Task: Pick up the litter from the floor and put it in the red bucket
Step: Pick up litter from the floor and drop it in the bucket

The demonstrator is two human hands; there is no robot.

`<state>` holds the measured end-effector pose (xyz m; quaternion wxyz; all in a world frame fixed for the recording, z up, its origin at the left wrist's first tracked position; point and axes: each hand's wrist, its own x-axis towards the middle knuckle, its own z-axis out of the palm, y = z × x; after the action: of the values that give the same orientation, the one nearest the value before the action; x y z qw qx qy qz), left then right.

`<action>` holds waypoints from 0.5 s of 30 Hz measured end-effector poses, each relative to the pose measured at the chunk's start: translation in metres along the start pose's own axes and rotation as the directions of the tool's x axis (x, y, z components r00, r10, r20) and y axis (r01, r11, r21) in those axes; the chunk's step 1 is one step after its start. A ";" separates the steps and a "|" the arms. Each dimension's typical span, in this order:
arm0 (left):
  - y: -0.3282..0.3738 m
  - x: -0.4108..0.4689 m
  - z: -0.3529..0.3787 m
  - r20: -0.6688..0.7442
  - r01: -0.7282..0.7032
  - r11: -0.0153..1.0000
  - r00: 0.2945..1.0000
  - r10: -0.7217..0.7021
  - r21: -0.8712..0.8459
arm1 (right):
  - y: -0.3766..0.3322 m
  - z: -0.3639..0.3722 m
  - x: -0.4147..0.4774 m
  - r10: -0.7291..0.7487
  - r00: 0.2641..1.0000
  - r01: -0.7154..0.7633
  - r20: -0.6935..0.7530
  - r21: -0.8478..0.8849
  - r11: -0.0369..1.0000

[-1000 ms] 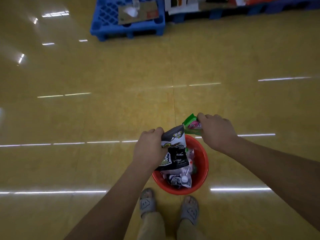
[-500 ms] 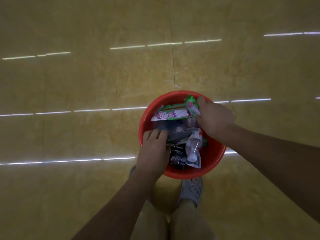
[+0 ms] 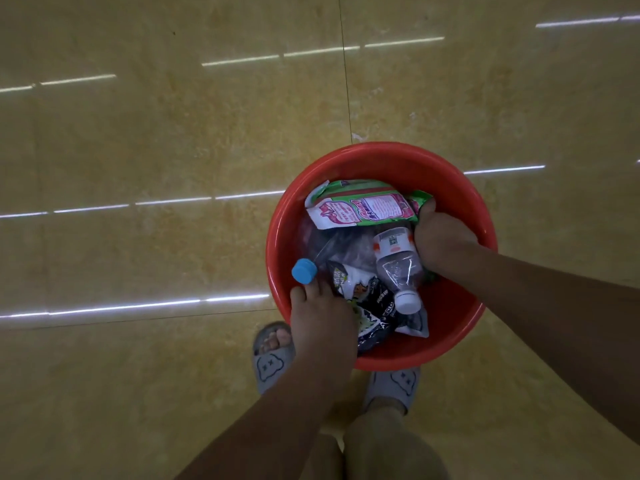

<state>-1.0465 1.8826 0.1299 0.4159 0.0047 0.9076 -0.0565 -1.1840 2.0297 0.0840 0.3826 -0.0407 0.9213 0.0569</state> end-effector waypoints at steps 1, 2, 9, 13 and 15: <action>-0.001 0.008 0.000 0.034 -0.003 0.999 0.999 0.001 0.047 | 0.001 0.002 0.006 0.000 1.000 0.000 0.016 0.002 1.000; -0.003 0.017 0.000 0.054 -0.014 0.996 0.998 0.009 0.088 | 0.001 0.003 0.010 -0.004 0.999 0.004 0.033 0.004 1.000; -0.017 0.030 -0.002 0.050 -0.026 0.992 0.999 0.020 0.121 | -0.002 -0.026 0.005 -0.069 0.964 0.067 0.257 0.017 0.998; -0.022 0.009 -0.021 0.006 0.033 0.999 0.999 -0.033 -0.002 | 0.005 -0.053 -0.014 -0.105 0.959 0.097 0.263 0.045 0.994; -0.024 -0.009 -0.033 -0.019 0.037 0.998 0.999 -0.038 -0.054 | 0.010 -0.064 -0.025 -0.129 0.960 0.127 0.250 0.025 0.992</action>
<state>-1.0668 1.8623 0.1609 0.4057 -0.0227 0.9129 -0.0399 -1.2121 2.0313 0.1476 0.4991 -0.0910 0.8611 0.0327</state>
